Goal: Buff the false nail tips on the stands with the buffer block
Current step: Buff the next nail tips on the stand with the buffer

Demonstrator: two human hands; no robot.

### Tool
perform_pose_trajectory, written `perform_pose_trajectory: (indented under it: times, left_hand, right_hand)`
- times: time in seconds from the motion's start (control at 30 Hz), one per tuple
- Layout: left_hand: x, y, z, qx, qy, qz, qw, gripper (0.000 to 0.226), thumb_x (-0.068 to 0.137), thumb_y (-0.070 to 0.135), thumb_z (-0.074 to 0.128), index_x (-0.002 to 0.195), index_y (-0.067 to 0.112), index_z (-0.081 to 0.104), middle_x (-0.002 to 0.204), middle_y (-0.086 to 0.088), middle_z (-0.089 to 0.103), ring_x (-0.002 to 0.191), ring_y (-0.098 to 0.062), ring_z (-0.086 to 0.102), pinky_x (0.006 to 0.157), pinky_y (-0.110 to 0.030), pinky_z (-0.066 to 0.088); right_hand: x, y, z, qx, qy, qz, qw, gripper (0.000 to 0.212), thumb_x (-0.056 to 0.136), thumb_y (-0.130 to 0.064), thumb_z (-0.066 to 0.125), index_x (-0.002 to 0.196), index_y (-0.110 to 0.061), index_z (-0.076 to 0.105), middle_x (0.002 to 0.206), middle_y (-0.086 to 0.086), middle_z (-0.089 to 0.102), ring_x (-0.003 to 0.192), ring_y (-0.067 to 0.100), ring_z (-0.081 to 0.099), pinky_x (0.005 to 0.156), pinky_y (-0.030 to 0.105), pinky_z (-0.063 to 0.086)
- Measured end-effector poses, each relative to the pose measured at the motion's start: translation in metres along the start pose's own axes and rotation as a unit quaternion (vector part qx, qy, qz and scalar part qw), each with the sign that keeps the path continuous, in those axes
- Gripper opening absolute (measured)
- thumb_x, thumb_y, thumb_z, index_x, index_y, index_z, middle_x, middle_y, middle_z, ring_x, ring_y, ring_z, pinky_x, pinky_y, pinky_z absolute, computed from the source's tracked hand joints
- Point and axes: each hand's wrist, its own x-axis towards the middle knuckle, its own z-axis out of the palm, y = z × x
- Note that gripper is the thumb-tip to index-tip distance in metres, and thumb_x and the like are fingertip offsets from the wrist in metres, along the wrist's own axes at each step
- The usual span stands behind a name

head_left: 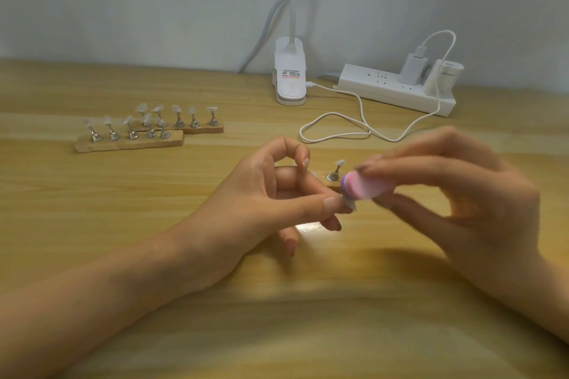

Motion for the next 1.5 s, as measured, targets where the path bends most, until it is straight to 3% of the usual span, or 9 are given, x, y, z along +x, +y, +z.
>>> perform_pose_trajectory:
  times: [0.3, 0.47, 0.63, 0.87, 1.5]
  left_hand:
    - [-0.001, 0.000, 0.001, 0.006, 0.014, 0.003, 1.000, 0.040, 0.076, 0.009, 0.073, 0.094, 0.016, 0.038, 0.071, 0.002, 0.071, 0.057, -0.006, 0.063, 0.035, -0.015, 0.035]
    - [-0.003, 0.003, 0.002, 0.004, -0.011, 0.020, 1.000, 0.049, 0.076, 0.006, 0.082, 0.095, 0.017, 0.038, 0.074, -0.002, 0.071, 0.065, -0.012, 0.069, 0.035, -0.015, 0.037]
    - [-0.002, 0.004, 0.004, -0.002, -0.002, 0.022, 1.000, 0.047, 0.072, 0.014, 0.078, 0.094, 0.015, 0.038, 0.074, -0.003, 0.071, 0.064, -0.012, 0.068, 0.035, -0.015, 0.037]
    - [-0.002, 0.002, 0.003, 0.018, 0.001, 0.024, 1.000, 0.042, 0.077, 0.005, 0.074, 0.095, 0.015, 0.038, 0.072, 0.002, 0.070, 0.063, -0.011, 0.067, 0.035, -0.015, 0.037]
    - [-0.003, 0.003, 0.003, 0.077, 0.000, 0.060, 0.995, 0.045, 0.075, 0.003, 0.079, 0.091, 0.014, 0.038, 0.073, -0.001, 0.069, 0.066, -0.012, 0.064, 0.037, -0.019, 0.039]
  right_hand:
    - [-0.001, 0.001, 0.002, 0.011, -0.017, -0.008, 1.000, 0.022, 0.089, -0.017, 0.070, 0.110, -0.022, 0.067, 0.106, -0.003, 0.065, 0.098, 0.007, 0.068, 0.088, 0.019, 0.050]
    - [0.001, 0.009, 0.001, 0.038, 0.009, 0.026, 0.999, 0.027, 0.087, -0.010, 0.072, 0.112, -0.015, 0.066, 0.104, 0.005, 0.065, 0.098, 0.011, 0.068, 0.084, 0.018, 0.052]
    - [-0.001, 0.007, -0.001, 0.089, 0.029, 0.062, 0.994, 0.024, 0.090, -0.010, 0.072, 0.112, -0.018, 0.066, 0.106, 0.003, 0.064, 0.095, 0.016, 0.068, 0.081, 0.021, 0.055]
    - [-0.002, -0.004, 0.002, 0.058, -0.007, 0.028, 0.998, 0.023, 0.088, -0.015, 0.071, 0.110, -0.019, 0.067, 0.102, 0.001, 0.065, 0.097, 0.015, 0.069, 0.082, 0.024, 0.055]
    - [0.001, -0.006, 0.002, 0.032, -0.029, 0.025, 0.999, 0.020, 0.089, -0.018, 0.069, 0.109, -0.021, 0.068, 0.104, -0.003, 0.067, 0.096, 0.007, 0.068, 0.085, 0.016, 0.051]
